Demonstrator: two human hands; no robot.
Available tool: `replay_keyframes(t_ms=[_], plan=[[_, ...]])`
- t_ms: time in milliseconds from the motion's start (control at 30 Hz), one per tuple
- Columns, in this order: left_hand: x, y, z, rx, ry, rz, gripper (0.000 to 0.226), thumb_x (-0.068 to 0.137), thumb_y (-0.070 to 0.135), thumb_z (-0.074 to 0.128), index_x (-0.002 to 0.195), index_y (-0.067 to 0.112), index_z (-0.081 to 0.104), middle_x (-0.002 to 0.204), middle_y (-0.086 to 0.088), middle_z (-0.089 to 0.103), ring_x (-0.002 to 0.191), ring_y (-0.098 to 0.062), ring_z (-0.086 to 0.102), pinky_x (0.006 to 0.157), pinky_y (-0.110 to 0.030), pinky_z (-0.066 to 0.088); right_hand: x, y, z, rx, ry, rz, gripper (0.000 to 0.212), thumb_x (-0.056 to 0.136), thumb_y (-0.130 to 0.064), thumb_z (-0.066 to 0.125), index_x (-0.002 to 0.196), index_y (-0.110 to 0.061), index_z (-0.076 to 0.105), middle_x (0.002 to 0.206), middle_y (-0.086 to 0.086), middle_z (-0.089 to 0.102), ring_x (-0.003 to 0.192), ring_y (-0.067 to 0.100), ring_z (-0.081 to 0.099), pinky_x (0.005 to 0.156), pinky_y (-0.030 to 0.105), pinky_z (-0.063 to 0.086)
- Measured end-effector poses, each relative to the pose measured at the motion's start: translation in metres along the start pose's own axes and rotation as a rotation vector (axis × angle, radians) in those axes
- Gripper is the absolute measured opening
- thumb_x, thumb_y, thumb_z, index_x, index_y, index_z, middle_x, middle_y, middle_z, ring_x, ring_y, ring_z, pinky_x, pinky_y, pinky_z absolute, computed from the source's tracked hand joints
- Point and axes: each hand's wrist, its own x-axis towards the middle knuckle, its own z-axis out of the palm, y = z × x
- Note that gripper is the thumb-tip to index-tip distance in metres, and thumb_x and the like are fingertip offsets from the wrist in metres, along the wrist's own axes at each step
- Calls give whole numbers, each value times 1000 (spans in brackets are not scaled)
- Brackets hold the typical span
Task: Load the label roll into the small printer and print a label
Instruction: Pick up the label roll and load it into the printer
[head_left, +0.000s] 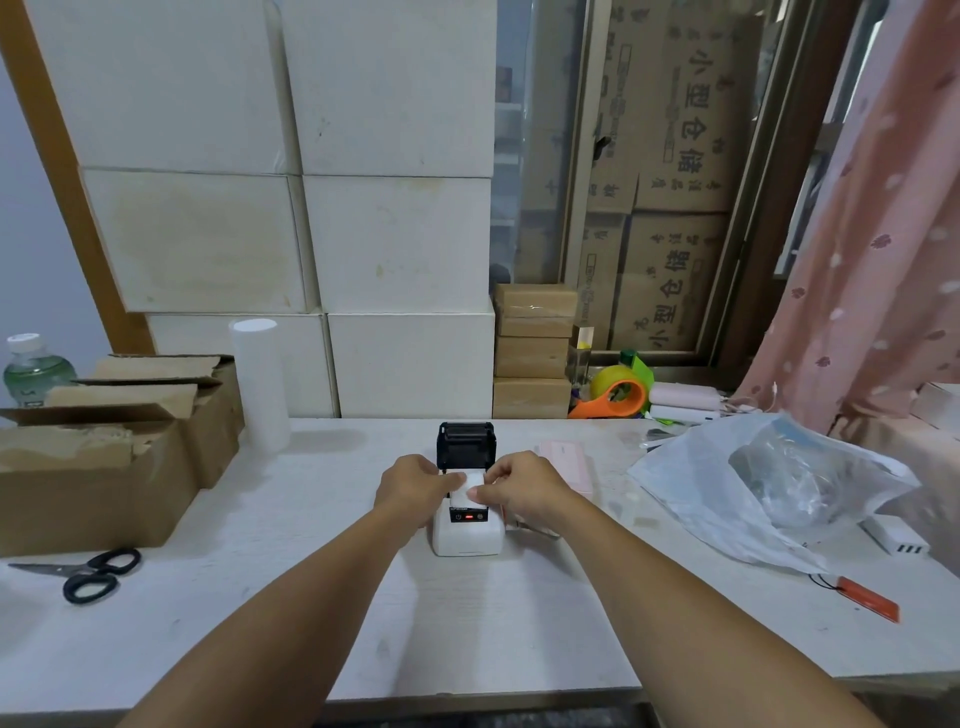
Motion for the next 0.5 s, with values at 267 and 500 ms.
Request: replay_keyframes(t_ms=[267, 500], plan=[[3, 1, 2, 21, 4, 2, 40, 79, 42, 82, 101, 15, 63, 100, -3, 69, 99, -28, 69, 89, -43, 60, -2, 6, -5, 56, 2, -7, 30, 84, -32, 89, 108, -21, 74, 97, 2, 67, 71, 18, 63, 60, 28, 51], [-4, -2, 0, 188, 140, 299, 22, 97, 29, 64, 116, 19, 69, 121, -2, 59, 84, -14, 61, 73, -30, 47, -2, 5, -1, 61, 4, -10, 27, 85, -38, 85, 105, -24, 72, 103, 4, 70, 75, 21, 68, 76, 42, 63]])
